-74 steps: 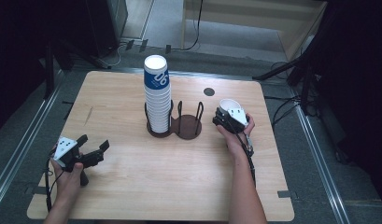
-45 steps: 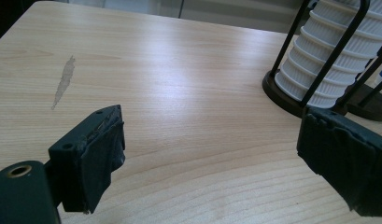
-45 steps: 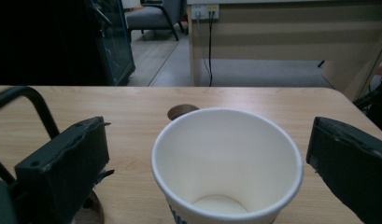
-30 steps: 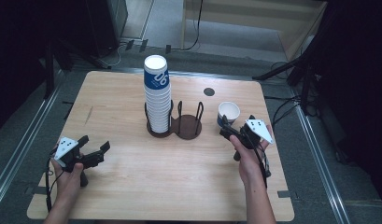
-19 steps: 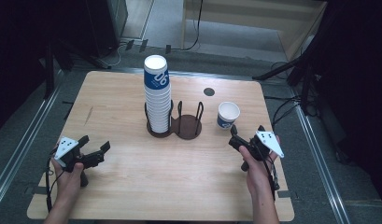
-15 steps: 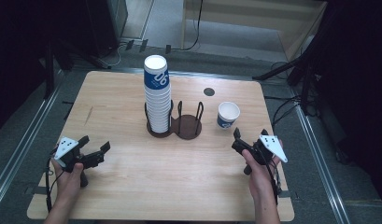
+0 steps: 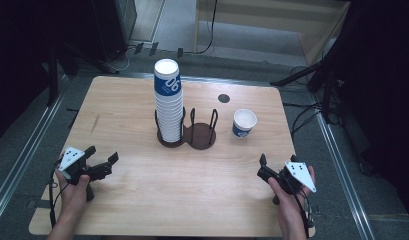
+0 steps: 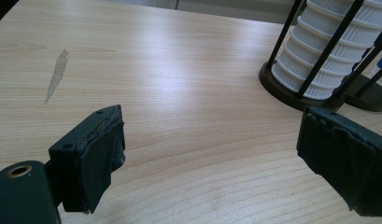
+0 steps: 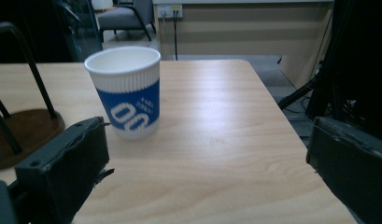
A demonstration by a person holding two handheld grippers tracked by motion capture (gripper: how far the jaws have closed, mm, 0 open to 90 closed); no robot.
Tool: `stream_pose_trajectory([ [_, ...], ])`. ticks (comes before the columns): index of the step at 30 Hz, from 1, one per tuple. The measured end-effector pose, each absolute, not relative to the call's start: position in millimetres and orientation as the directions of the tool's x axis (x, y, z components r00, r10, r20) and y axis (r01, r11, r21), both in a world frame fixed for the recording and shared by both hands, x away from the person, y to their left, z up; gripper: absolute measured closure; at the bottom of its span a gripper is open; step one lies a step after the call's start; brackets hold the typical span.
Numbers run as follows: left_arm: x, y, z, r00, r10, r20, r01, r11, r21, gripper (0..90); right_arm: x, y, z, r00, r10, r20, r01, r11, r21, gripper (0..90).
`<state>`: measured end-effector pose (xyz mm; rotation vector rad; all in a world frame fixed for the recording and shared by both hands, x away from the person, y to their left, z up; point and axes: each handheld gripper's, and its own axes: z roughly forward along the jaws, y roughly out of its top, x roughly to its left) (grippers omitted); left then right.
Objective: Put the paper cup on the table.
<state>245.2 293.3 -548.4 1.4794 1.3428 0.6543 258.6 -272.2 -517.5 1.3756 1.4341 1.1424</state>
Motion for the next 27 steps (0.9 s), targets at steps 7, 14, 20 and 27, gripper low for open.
stream_pose_trajectory([
  [7,244.6,292.8,-548.3,0.244,0.946,-0.215,0.417,0.098,0.904,8.8,241.4,-289.4,-530.6,-0.02,1.0,0.019,0.285,-0.012,0.958,0.0],
  [14,245.2,291.6,-548.5,0.242,0.946,-0.217,0.417,0.1,0.903,8.8,225.9,-297.7,-536.8,-0.011,1.0,-0.027,0.339,0.029,0.94,0.0],
  [20,246.2,292.2,-548.4,0.243,0.945,-0.22,0.419,0.103,0.902,8.8,218.4,-309.0,-531.5,0.007,1.0,0.007,0.329,-0.009,0.944,0.0],
  [27,249.2,291.2,-548.2,0.248,0.944,-0.219,0.422,0.098,0.901,8.8,220.2,-319.9,-533.5,0.022,0.999,0.032,0.349,-0.038,0.936,0.0],
])
